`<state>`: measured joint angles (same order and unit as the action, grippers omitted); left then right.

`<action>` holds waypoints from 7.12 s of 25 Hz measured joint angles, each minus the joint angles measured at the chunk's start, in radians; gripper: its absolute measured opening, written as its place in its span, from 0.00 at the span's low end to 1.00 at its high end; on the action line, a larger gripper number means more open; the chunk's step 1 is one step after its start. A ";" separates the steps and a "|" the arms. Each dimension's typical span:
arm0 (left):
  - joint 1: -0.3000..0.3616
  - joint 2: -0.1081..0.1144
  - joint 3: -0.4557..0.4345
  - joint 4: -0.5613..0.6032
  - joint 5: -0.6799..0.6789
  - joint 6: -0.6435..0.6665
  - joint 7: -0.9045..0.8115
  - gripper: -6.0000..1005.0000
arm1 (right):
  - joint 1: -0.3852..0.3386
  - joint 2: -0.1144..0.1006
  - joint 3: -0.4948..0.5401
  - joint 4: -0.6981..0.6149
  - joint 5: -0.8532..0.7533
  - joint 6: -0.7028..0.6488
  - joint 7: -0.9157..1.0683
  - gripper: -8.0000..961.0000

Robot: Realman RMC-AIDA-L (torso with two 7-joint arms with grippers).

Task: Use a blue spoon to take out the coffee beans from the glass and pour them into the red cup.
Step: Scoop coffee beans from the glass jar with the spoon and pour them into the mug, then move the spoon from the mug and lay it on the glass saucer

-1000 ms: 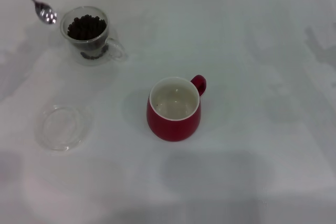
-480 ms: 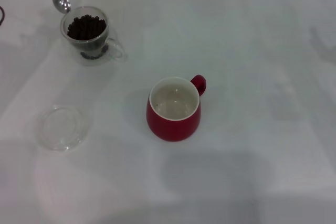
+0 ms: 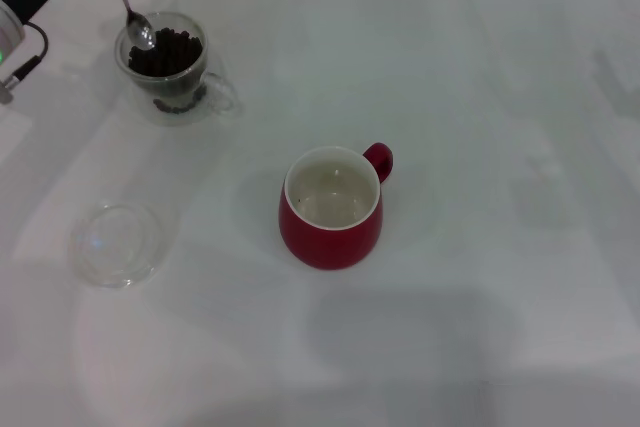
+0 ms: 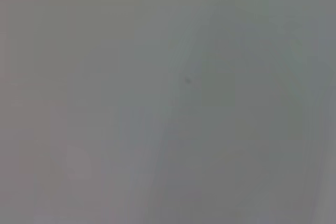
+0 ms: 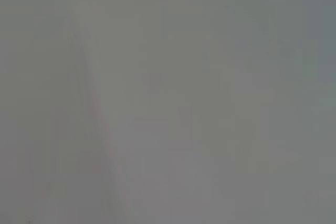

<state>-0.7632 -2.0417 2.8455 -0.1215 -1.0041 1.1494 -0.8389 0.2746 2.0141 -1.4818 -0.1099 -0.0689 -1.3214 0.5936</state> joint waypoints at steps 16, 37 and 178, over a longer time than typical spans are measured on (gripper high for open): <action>0.030 -0.029 0.000 0.066 -0.010 -0.031 0.170 0.14 | 0.000 0.000 -0.007 -0.004 -0.001 -0.007 0.001 0.90; 0.098 -0.026 -0.002 0.116 -0.165 -0.107 -0.163 0.14 | -0.017 0.000 0.000 0.004 0.000 -0.049 0.021 0.90; 0.348 -0.029 0.000 -0.071 0.215 0.215 -0.620 0.15 | 0.017 0.000 -0.004 0.011 0.021 -0.034 0.021 0.89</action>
<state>-0.4156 -2.0707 2.8455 -0.1925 -0.7892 1.3641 -1.4588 0.2912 2.0141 -1.4854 -0.0994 -0.0476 -1.3553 0.6146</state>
